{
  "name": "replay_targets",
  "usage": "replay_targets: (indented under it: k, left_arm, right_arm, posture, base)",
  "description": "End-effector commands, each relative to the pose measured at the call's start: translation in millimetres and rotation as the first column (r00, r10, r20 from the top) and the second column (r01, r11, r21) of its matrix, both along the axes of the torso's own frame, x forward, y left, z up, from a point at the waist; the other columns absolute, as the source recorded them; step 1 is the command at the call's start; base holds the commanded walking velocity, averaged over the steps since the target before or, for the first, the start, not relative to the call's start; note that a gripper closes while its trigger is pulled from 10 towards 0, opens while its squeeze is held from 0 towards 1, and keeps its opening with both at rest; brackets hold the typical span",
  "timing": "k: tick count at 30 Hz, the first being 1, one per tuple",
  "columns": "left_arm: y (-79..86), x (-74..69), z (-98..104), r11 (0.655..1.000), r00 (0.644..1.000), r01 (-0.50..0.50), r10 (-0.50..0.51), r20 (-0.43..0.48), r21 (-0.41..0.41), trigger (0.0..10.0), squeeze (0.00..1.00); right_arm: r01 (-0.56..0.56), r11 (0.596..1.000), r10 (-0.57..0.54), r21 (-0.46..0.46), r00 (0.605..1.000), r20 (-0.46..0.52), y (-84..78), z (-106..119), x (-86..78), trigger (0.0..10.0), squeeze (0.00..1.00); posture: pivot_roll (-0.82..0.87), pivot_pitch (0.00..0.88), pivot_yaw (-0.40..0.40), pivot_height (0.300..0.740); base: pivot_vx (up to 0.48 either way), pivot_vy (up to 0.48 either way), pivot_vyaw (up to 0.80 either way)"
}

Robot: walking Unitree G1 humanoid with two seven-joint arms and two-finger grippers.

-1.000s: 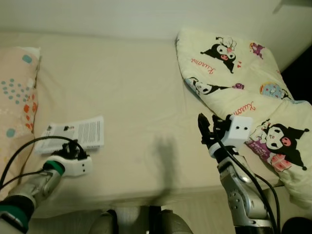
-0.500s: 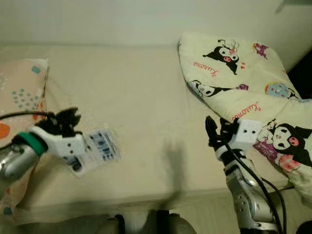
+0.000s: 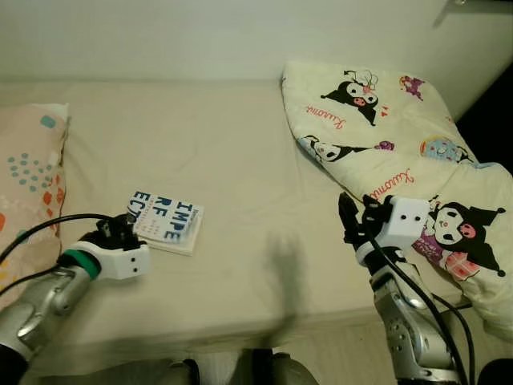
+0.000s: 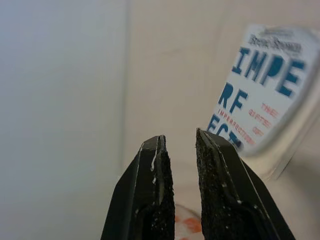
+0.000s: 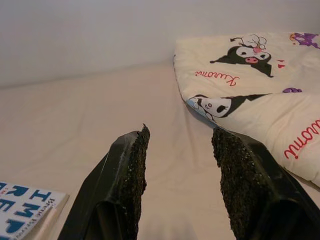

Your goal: Clean up the room

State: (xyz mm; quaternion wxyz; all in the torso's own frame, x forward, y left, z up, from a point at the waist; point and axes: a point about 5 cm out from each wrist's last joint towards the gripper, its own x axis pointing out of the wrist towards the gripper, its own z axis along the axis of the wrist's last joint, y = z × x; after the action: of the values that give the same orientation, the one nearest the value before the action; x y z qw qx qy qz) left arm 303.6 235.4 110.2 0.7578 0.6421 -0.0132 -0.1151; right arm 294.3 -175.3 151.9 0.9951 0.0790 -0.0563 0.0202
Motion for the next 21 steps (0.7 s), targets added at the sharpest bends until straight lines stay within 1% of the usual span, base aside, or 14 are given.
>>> replay_targets:
  k: [1, 3, 5, 6, 8, 9, 11, 12, 13, 15, 16, 17, 18, 21]
  left_arm:
    - [-1.7, -3.9, -11.0, 0.998, 0.998, -0.033, 0.031, -0.047, -0.045, 10.0, 0.0]
    - [-11.2, -2.6, -22.3, 0.97, 0.991, -0.122, 0.107, -0.082, -0.211, 10.0, 0.0]
    - [-23.1, -3.9, -34.0, 0.9, 0.98, -0.194, 0.164, -0.111, -0.389, 10.0, 0.0]
    - [-23.1, -3.9, -34.0, 0.9, 0.98, -0.194, 0.164, -0.111, -0.389, 10.0, 0.0]
    - [-31.6, -5.9, -39.8, 0.812, 0.971, -0.241, 0.199, -0.137, -0.532, 10.0, 0.0]
    - [-31.6, -5.9, -39.8, 0.812, 0.971, -0.241, 0.199, -0.137, -0.532, 10.0, 0.0]
    - [-35.4, -7.3, -39.4, 0.764, 0.968, -0.249, 0.203, -0.145, -0.595, 10.0, 0.0]
    - [-39.4, -8.2, -36.9, 0.647, 0.96, -0.278, 0.223, -0.172, -0.71, 10.0, 0.0]
    - [-39.4, -8.2, -36.9, 0.647, 0.96, -0.278, 0.223, -0.172, -0.71, 10.0, 0.0]
    - [-40.7, -10.4, -29.1, 0.343, 0.932, -0.322, 0.276, -0.233, -0.882, 10.0, 0.0]
    - [-40.7, -10.4, -29.1, 0.343, 0.932, -0.322, 0.276, -0.233, -0.882, 10.0, 0.0]
    - [-39.1, -13.8, -29.9, 0.215, 0.914, -0.346, 0.295, -0.277, -0.913, 10.0, 0.0]
    - [-37.1, -19.0, -33.8, 0.145, 0.898, -0.372, 0.305, -0.316, -0.917, 10.0, 0.0]
    - [-33.4, -33.4, -44.6, 0.152, 0.882, -0.409, 0.32, -0.347, -0.9, 10.0, 0.0]
  right_arm:
    - [0.02, 1.0, -0.02, 0.003, 0.999, -0.026, -3.6, -7.9, -3.4, 10.0, 0.0]
    - [0.014, 1.0, -0.013, 0.021, 0.999, -0.042, 1.9, -14.6, -3.2, 10.0, 0.0]
    - [-0.004, 0.999, 0.007, 0.04, 0.998, -0.066, 11.7, -24.6, -4.1, 10.0, 0.0]
    - [-0.004, 0.999, 0.007, 0.04, 0.998, -0.066, 11.7, -24.6, -4.1, 10.0, 0.0]
    - [-0.025, 0.998, 0.03, 0.059, 0.996, -0.08, 19.7, -30.6, -4.9, 10.0, 0.0]
    - [-0.025, 0.998, 0.03, 0.059, 0.996, -0.08, 19.7, -30.6, -4.9, 10.0, 0.0]
    - [-0.032, 0.997, 0.038, 0.07, 0.996, -0.084, 22.7, -32.1, -5.0, 10.0, 0.0]
    - [-0.041, 0.995, 0.049, 0.087, 0.995, -0.088, 27.6, -34.7, -3.8, 10.0, 0.0]
    - [-0.041, 0.995, 0.049, 0.087, 0.995, -0.088, 27.6, -34.7, -3.8, 10.0, 0.0]
    - [-0.05, 0.992, 0.062, 0.119, 0.993, -0.096, 35.8, -38.3, -0.4, 10.0, 0.0]
    - [-0.05, 0.992, 0.062, 0.119, 0.993, -0.096, 35.8, -38.3, -0.4, 10.0, 0.0]
    - [-0.05, 0.99, 0.065, 0.131, 0.992, -0.107, 38.6, -41.5, 0.8, 10.0, 0.0]
    - [-0.053, 0.988, 0.07, 0.143, 0.991, -0.118, 41.6, -44.5, 1.3, 10.0, 0.0]
    - [-0.073, 0.987, 0.093, 0.146, 0.987, -0.131, 47.7, -49.5, 1.1, 10.0, 0.0]
  posture:
    - [-0.05, 0.139, 0.0, 0.74]
    - [-0.04, 0.13, 0.007, 0.74]
    - [-0.04, 0.124, 0.011, 0.74]
    - [-0.04, 0.124, 0.011, 0.74]
    - [-0.01, 0.1, 0.015, 0.74]
    - [-0.01, 0.1, 0.015, 0.74]
    - [-0.01, 0.1, 0.015, 0.74]
    - [0.02, 0.064, 0.017, 0.74]
    - [0.02, 0.064, 0.017, 0.74]
    - [0.04, 0.053, 0.018, 0.74]
    - [0.04, 0.053, 0.018, 0.74]
    - [0.05, 0.061, 0.015, 0.74]
    - [0.07, 0.057, 0.012, 0.74]
    - [0.07, 0.063, 0.011, 0.74]
  base:
    - [0.0, 0.0, 0.0]
    - [0.0, 0.0, 0.0]
    - [0.0, 0.0, 0.0]
    - [0.0, 0.0, 0.0]
    - [0.0, 0.0, 0.0]
    - [0.0, 0.0, 0.0]
    - [0.0, 0.0, 0.0]
    - [0.0, 0.0, 0.0]
    - [0.0, 0.0, 0.0]
    - [0.0, 0.0, 0.0]
    - [0.0, 0.0, 0.0]
    - [0.0, 0.0, 0.0]
    - [0.0, 0.0, 0.0]
    - [0.0, 0.0, 0.0]
